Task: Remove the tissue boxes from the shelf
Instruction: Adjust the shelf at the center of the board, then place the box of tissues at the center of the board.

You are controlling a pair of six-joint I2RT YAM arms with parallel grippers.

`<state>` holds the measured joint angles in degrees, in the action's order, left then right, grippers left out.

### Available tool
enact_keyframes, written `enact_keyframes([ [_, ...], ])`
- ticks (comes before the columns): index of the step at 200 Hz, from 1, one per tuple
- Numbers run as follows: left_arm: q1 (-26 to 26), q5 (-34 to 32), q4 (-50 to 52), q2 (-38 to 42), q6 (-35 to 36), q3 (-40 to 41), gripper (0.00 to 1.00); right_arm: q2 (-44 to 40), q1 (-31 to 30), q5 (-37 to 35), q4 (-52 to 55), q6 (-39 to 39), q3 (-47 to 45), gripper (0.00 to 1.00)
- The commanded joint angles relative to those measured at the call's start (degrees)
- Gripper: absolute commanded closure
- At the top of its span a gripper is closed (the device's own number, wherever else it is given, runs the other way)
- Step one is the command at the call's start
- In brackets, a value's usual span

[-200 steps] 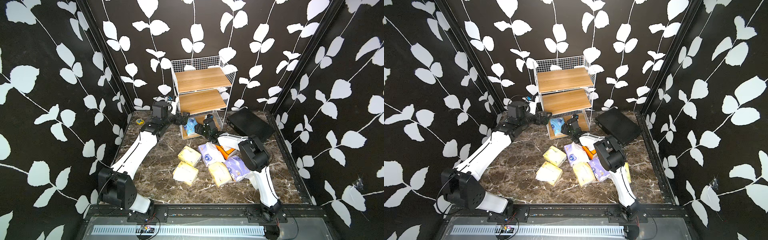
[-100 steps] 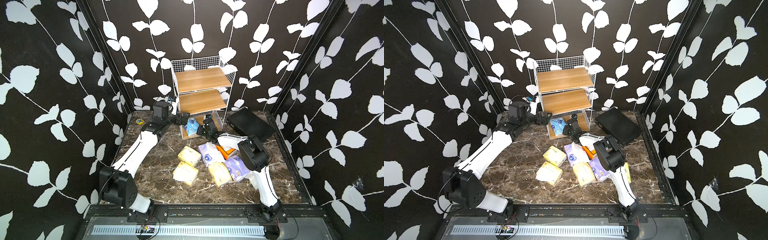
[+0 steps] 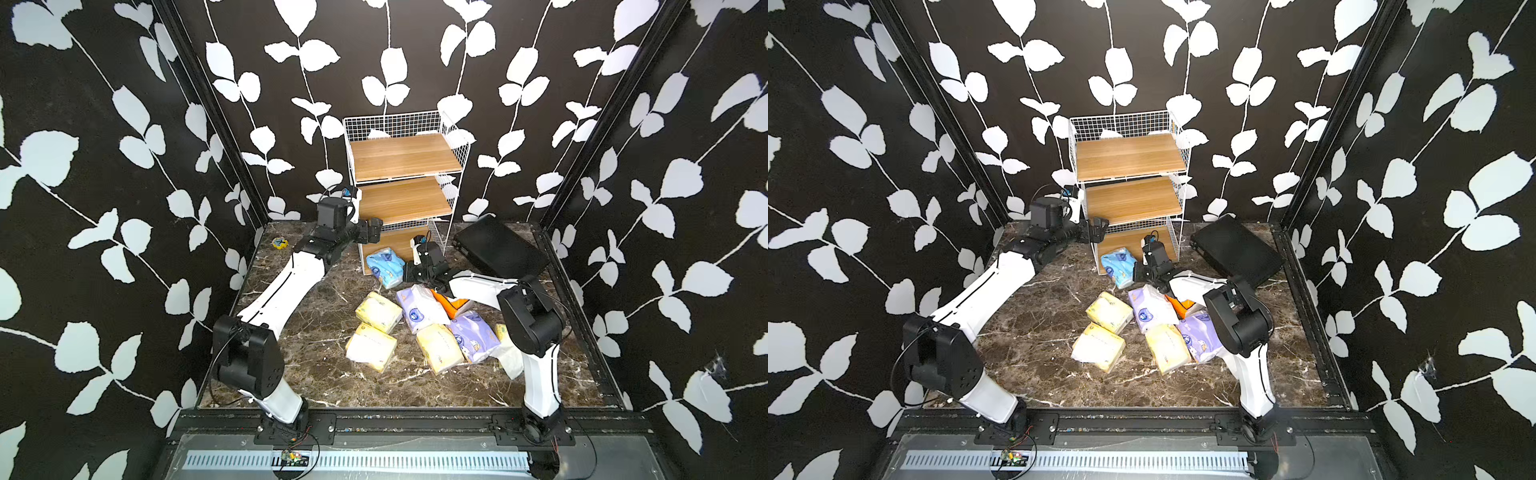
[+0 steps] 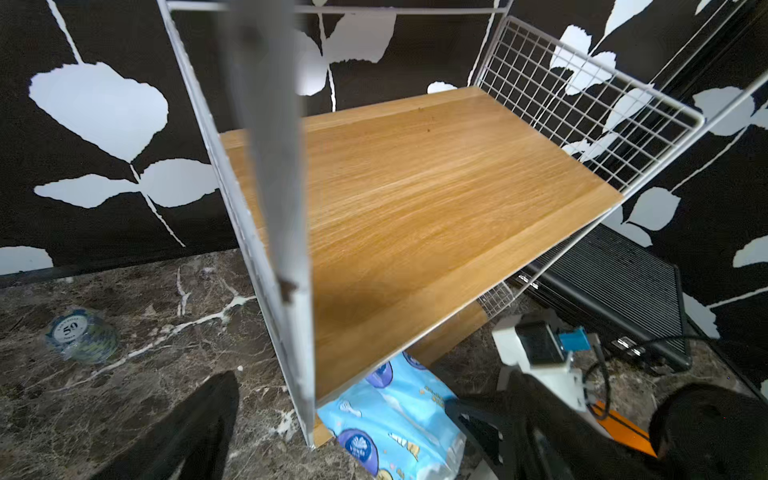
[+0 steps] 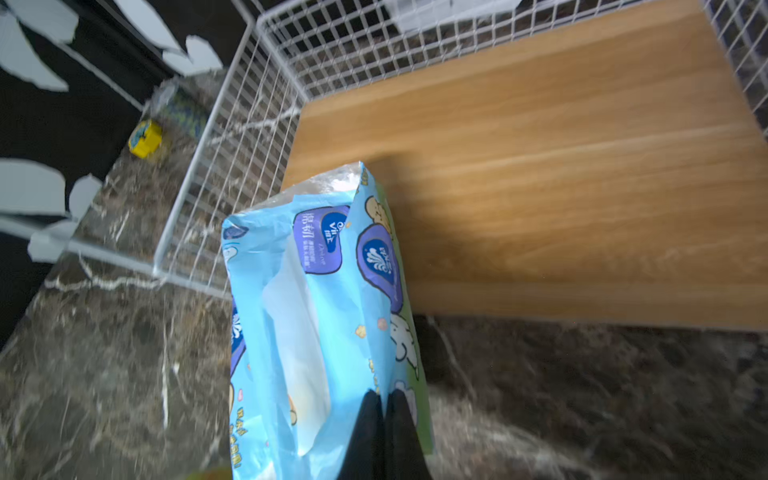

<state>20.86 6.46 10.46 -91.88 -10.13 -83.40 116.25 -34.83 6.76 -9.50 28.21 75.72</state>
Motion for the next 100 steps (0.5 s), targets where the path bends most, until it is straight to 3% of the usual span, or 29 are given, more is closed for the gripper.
enact_keyframes([
  [1, 0.31, -1.37, 1.14, -2.15, -0.68, -2.33, 0.01, -3.73, -0.39, 2.54, 1.07, -3.36, -5.05, 1.00],
  [36, 0.32, -2.27, 2.74, -4.63, -0.59, -5.12, 0.01, -6.19, -1.23, 5.16, -0.10, -4.91, -9.40, 1.00],
  [100, 0.27, -2.13, 2.39, -3.50, -0.86, -5.41, 0.01, -5.88, -4.42, 7.67, 0.72, -9.33, -9.03, 1.00],
])
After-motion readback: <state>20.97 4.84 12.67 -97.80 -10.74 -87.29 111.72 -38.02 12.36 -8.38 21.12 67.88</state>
